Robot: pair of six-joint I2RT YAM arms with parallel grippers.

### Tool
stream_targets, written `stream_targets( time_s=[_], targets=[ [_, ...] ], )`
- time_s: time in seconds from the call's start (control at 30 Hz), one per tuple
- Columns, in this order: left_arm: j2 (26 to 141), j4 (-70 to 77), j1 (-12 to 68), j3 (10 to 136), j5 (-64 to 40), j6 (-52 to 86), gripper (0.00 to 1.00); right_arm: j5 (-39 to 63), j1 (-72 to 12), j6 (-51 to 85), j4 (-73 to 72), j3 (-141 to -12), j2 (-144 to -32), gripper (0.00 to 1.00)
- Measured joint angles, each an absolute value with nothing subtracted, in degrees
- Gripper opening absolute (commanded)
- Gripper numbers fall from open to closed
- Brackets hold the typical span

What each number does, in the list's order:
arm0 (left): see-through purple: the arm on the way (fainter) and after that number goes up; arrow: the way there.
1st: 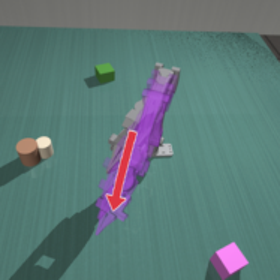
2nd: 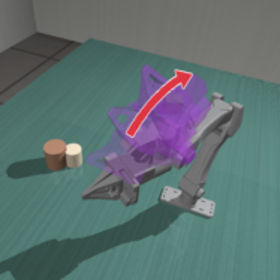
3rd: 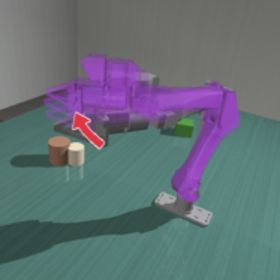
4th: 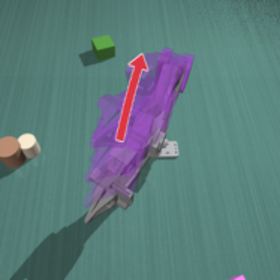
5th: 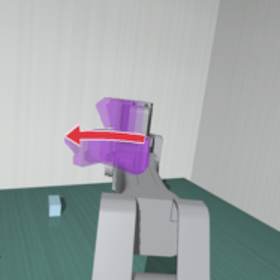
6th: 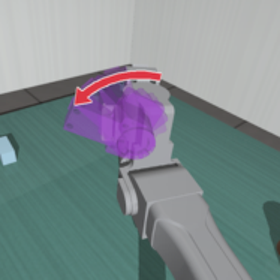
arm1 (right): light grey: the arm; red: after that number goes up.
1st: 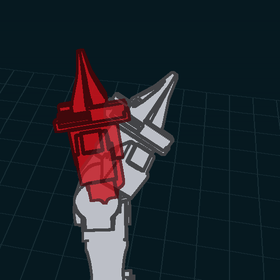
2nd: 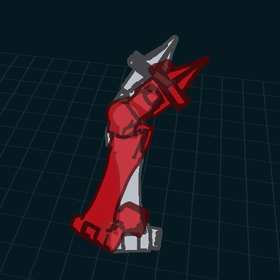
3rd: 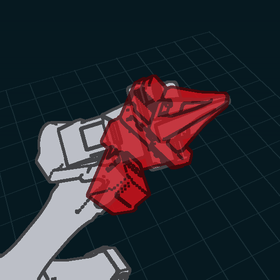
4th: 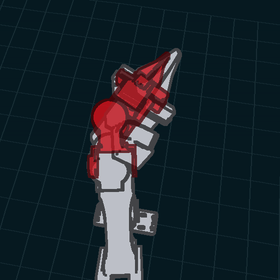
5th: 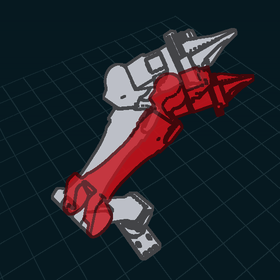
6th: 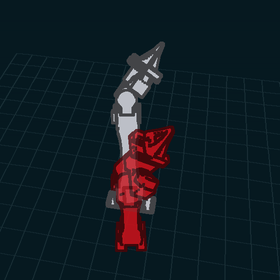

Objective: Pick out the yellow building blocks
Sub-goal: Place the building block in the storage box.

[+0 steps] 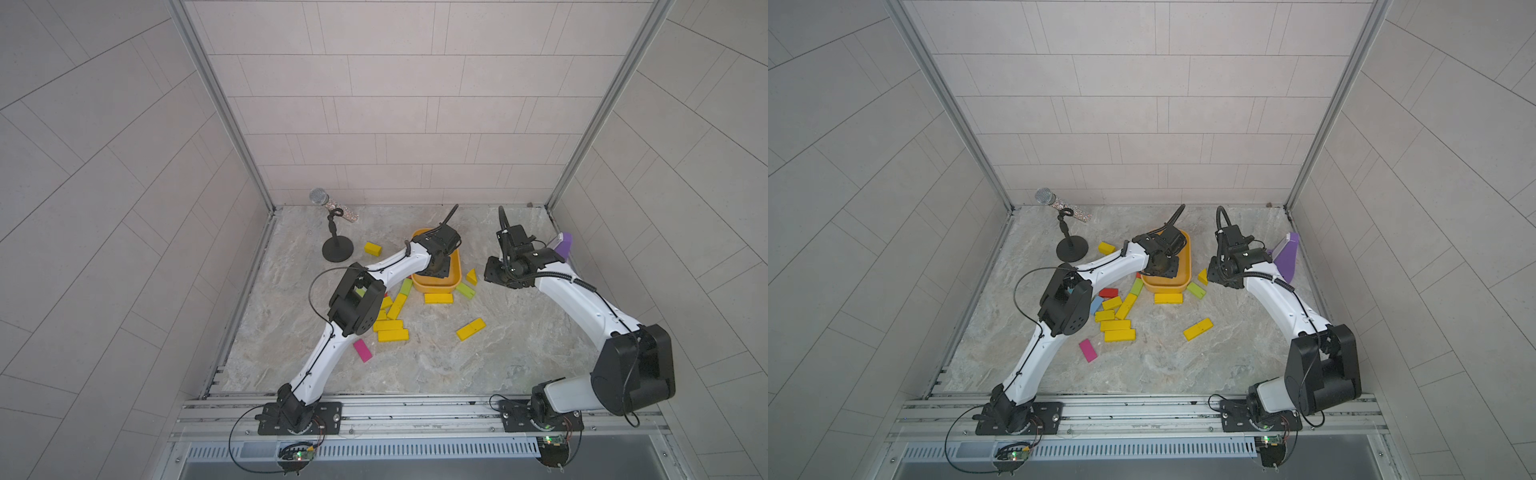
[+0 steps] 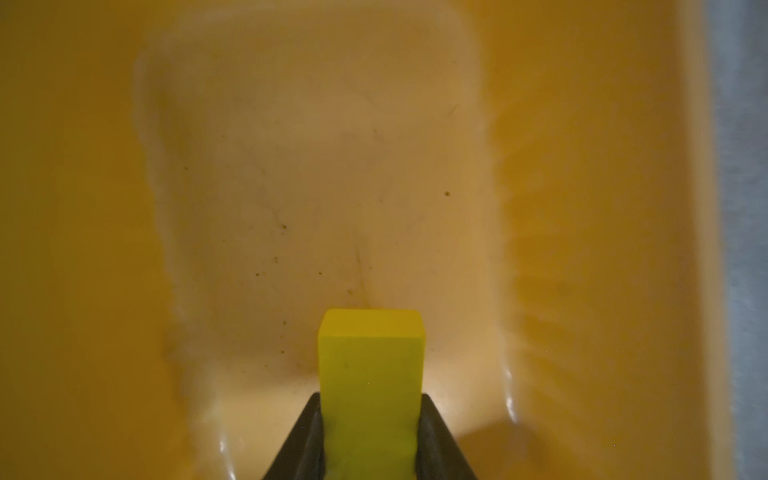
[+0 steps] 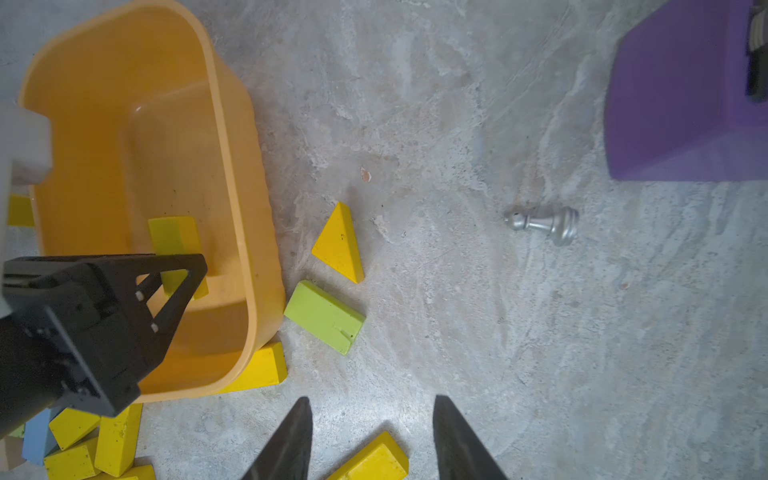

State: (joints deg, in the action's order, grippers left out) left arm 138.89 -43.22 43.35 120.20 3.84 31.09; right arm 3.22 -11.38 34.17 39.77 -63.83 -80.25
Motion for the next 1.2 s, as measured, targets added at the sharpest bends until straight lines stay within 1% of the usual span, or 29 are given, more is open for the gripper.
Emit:
stream_targets(
  time_s=[0.1, 0.13, 0.2, 0.4, 0.47, 0.53, 0.63, 0.73, 0.87, 0.97, 1.0, 1.1, 1.2],
  targets=[
    [140.88, -44.29, 43.18, 121.73, 5.82, 31.20, 0.14, 2.48, -10.81, 34.24, 39.22, -62.81, -79.13, 0.49],
    [141.14, -44.42, 43.16, 122.06, 6.15, 31.33, 0.19, 2.33, -10.68, 34.26, 39.16, -62.50, -78.89, 0.50],
    [141.25, -44.73, 43.16, 122.69, 6.61, 31.59, 0.35, 2.00, -10.44, 34.37, 38.96, -61.80, -78.35, 0.51],
    [141.45, -44.86, 43.16, 122.83, 6.96, 32.34, 0.58, 1.04, -10.20, 34.30, 38.87, -60.66, -77.30, 0.53],
    [141.40, -44.56, 43.16, 122.83, 7.07, 32.42, 0.62, 0.93, -10.20, 34.30, 38.79, -60.66, -77.23, 0.53],
    [141.29, -44.23, 43.16, 122.83, 7.16, 32.42, 0.64, 0.89, -10.20, 34.28, 38.81, -60.66, -77.23, 0.53],
    [140.33, -43.72, 43.16, 122.80, 7.16, 32.18, 0.65, 0.86, -10.20, 34.24, 38.79, -60.82, -77.30, 0.54],
    [136.68, -41.82, 43.16, 121.12, 6.94, 31.46, 0.63, 1.02, -10.20, 34.11, 38.81, -61.56, -78.56, 0.54],
    [125.16, -35.86, 43.16, 112.92, 6.83, 29.17, 0.61, 2.15, -10.17, 33.74, 39.11, -64.14, -83.74, 0.54],
    [112.57, -26.89, 43.11, 102.19, 8.05, 26.79, 0.61, 3.53, -10.15, 33.15, 39.42, -66.50, -88.33, 0.56],
    [108.05, -23.05, 42.92, 97.86, 8.60, 25.67, 0.63, 3.84, -10.13, 32.99, 39.51, -67.35, -89.82, 0.56],
    [95.74, -12.43, 42.70, 84.88, 11.33, 22.44, 0.77, 4.34, -10.09, 32.77, 39.68, -69.52, -93.47, 0.56],
    [86.89, -4.58, 42.19, 73.69, 15.59, 19.40, 0.84, 4.71, -10.07, 32.82, 39.90, -70.54, -95.31, 0.57]
  ],
)
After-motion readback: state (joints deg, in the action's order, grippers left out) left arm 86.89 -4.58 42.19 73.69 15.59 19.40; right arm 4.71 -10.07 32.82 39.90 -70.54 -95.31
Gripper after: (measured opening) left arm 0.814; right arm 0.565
